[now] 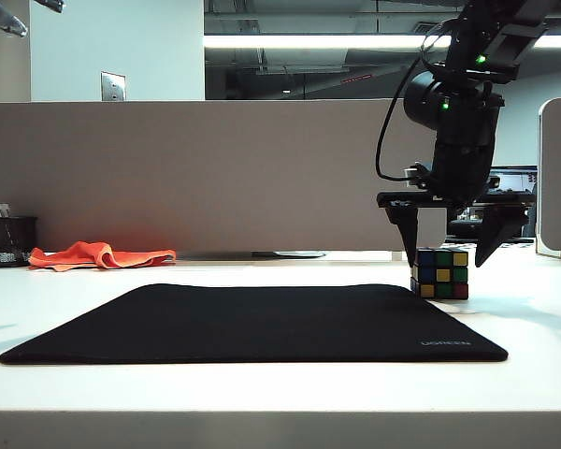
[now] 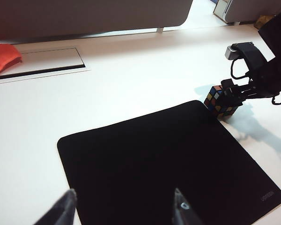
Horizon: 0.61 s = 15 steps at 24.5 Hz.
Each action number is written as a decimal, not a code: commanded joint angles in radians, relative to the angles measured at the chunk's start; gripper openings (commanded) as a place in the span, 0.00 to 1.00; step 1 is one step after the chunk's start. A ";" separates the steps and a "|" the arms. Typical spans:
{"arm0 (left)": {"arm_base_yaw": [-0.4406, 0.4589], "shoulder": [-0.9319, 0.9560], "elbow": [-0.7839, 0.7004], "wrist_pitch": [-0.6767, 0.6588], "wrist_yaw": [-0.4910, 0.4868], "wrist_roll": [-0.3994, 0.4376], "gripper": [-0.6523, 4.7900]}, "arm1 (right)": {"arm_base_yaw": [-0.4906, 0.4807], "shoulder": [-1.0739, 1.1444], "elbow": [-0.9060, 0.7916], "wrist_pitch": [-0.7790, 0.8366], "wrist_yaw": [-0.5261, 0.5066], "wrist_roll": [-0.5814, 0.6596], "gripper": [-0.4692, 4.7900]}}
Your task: Pick up the cube on the right side of the mouse pad, then place it in the center of the mouse pad.
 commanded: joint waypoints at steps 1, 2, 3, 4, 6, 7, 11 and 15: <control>0.001 -0.001 0.005 0.007 0.002 0.006 0.60 | 0.001 -0.001 0.005 0.024 -0.022 0.005 0.95; 0.001 -0.001 0.005 0.007 0.000 0.006 0.60 | 0.001 -0.001 0.005 0.029 -0.023 0.005 0.90; 0.001 -0.001 0.005 0.007 0.000 0.006 0.60 | 0.001 -0.001 0.005 0.032 -0.023 0.005 0.85; 0.001 -0.001 0.005 0.007 0.000 0.006 0.60 | 0.001 -0.001 0.005 0.033 -0.024 0.005 0.80; 0.001 -0.001 0.005 0.007 0.000 0.006 0.60 | 0.001 -0.001 0.005 0.032 -0.024 0.005 0.71; 0.001 -0.001 0.005 0.007 0.000 0.006 0.60 | 0.000 -0.001 0.005 0.033 -0.023 0.005 0.66; 0.001 -0.001 0.005 0.006 0.000 0.006 0.60 | 0.000 -0.001 0.005 0.035 -0.023 0.005 0.66; 0.001 -0.001 0.005 0.006 0.000 0.006 0.60 | -0.004 -0.007 0.032 0.032 -0.020 -0.032 0.58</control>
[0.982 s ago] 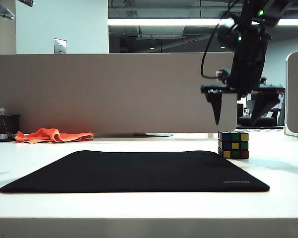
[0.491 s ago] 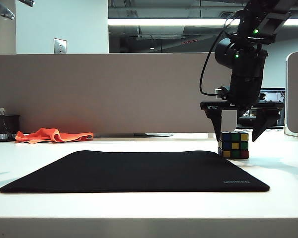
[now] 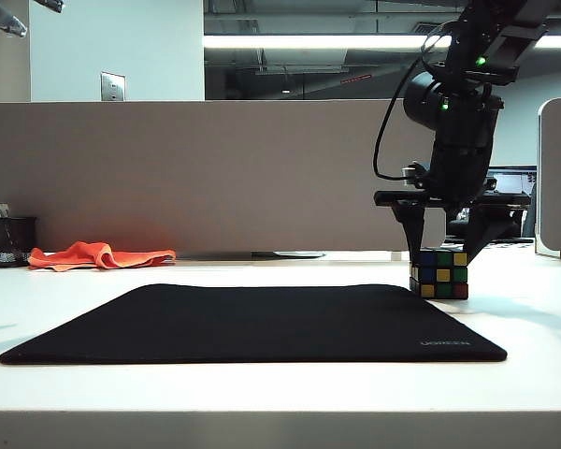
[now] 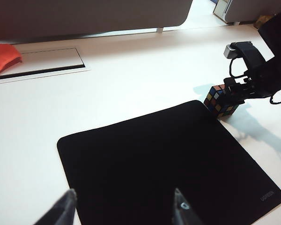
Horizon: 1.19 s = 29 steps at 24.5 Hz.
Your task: Pick up the cube on the right side of the mouse pad, then place it in the center of the mouse pad.
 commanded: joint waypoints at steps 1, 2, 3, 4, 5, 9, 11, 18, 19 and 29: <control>0.001 -0.002 0.005 0.007 0.000 0.008 0.60 | -0.003 -0.020 0.035 0.010 0.003 -0.058 0.58; 0.001 -0.002 0.005 0.003 0.000 0.021 0.60 | -0.003 -0.039 0.042 0.011 0.007 -0.077 0.58; 0.001 -0.002 0.005 -0.001 0.000 0.025 0.60 | -0.003 -0.058 0.042 0.014 0.010 -0.077 0.58; 0.001 -0.002 0.004 -0.005 0.000 0.024 0.60 | -0.002 -0.074 0.042 0.018 0.006 -0.077 0.58; 0.001 -0.002 0.004 -0.007 0.000 0.024 0.60 | -0.002 -0.092 0.042 0.018 -0.001 -0.077 0.58; 0.001 -0.002 0.004 -0.007 0.000 0.024 0.60 | 0.003 -0.189 0.042 0.018 -0.063 -0.077 0.59; 0.001 -0.002 0.004 -0.007 0.000 0.024 0.60 | 0.022 -0.240 0.042 0.015 -0.094 -0.076 0.59; 0.001 -0.002 0.004 -0.006 0.000 0.024 0.60 | 0.169 -0.327 0.042 0.013 -0.129 -0.080 0.63; 0.001 -0.002 0.004 -0.006 0.000 0.024 0.60 | 0.196 -0.325 0.042 0.011 -0.129 -0.081 0.63; 0.001 -0.003 0.004 -0.008 0.000 0.032 0.60 | 0.403 -0.142 0.042 0.072 -0.050 -0.129 0.63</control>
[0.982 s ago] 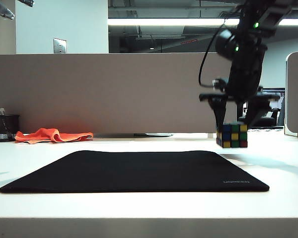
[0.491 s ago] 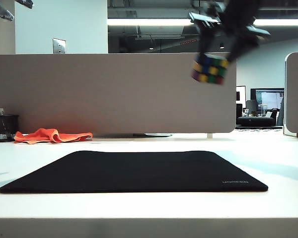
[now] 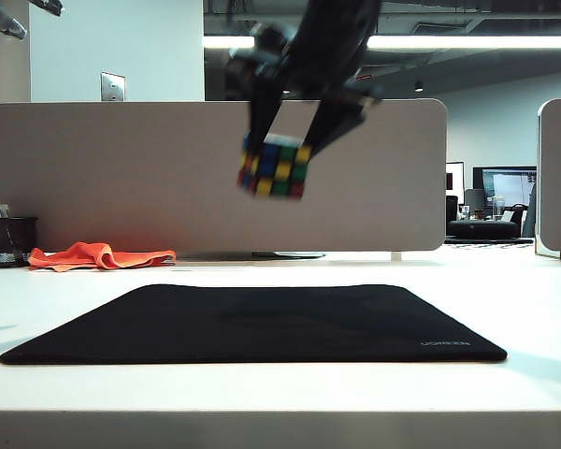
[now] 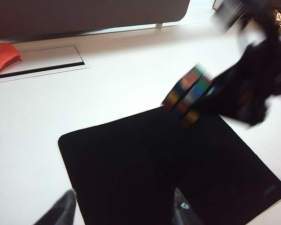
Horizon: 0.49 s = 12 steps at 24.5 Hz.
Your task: Pick up the cube on the right side of the mouse pad, then place it in the center of the mouse pad.
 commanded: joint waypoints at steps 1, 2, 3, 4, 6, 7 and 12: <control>0.001 -0.002 0.004 0.006 0.000 0.008 0.60 | 0.019 0.055 0.004 0.026 0.016 -0.005 0.63; 0.001 -0.002 0.005 0.006 0.000 0.008 0.60 | 0.026 0.079 0.004 0.027 0.016 -0.005 0.63; 0.001 -0.002 0.005 0.006 0.000 0.008 0.60 | 0.031 0.098 0.004 0.027 0.016 -0.005 0.63; 0.001 -0.002 0.005 0.006 0.000 0.008 0.60 | 0.035 0.115 0.004 0.026 0.016 -0.005 0.63; 0.001 -0.002 0.004 0.006 0.000 0.008 0.60 | 0.037 0.146 0.004 0.023 0.016 -0.001 0.63; 0.001 -0.002 0.004 0.006 0.000 0.008 0.60 | 0.041 0.159 0.004 0.021 0.016 0.000 0.63; 0.002 -0.002 0.004 0.005 0.000 0.008 0.60 | 0.044 0.183 0.003 0.016 0.006 0.001 0.82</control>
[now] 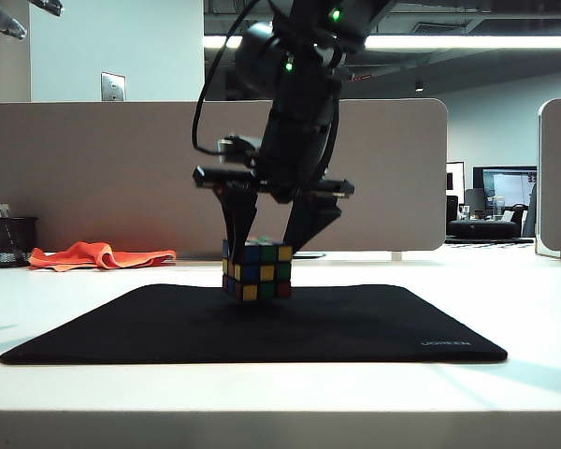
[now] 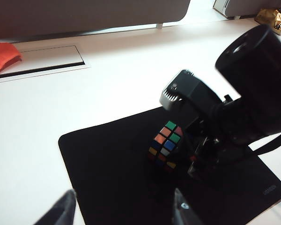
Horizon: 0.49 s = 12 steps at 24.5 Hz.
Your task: Pick up the cube on the right side of the mouse pad, then place it in the center of the mouse pad.
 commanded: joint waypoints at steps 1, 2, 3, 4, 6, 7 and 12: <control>0.002 -0.002 0.004 0.005 0.000 0.008 0.60 | 0.003 -0.009 0.006 0.023 -0.007 0.003 0.87; 0.002 -0.002 0.004 0.006 0.000 0.008 0.60 | 0.003 -0.010 0.006 0.023 -0.007 0.003 0.87; 0.002 -0.002 0.004 0.006 0.000 0.008 0.60 | 0.003 -0.010 0.006 0.019 -0.009 0.003 0.87; 0.002 -0.002 0.004 0.006 0.000 0.008 0.60 | 0.003 -0.012 0.006 0.012 -0.012 0.003 0.87; 0.002 -0.002 0.004 0.006 0.000 0.008 0.60 | 0.003 -0.050 0.006 -0.014 -0.001 0.003 0.83; 0.002 -0.002 0.004 0.006 0.000 0.008 0.60 | 0.000 -0.088 0.006 -0.020 0.024 0.003 0.62; 0.002 -0.002 0.004 -0.009 0.000 0.008 0.43 | -0.094 -0.349 0.006 -0.051 0.123 0.003 0.07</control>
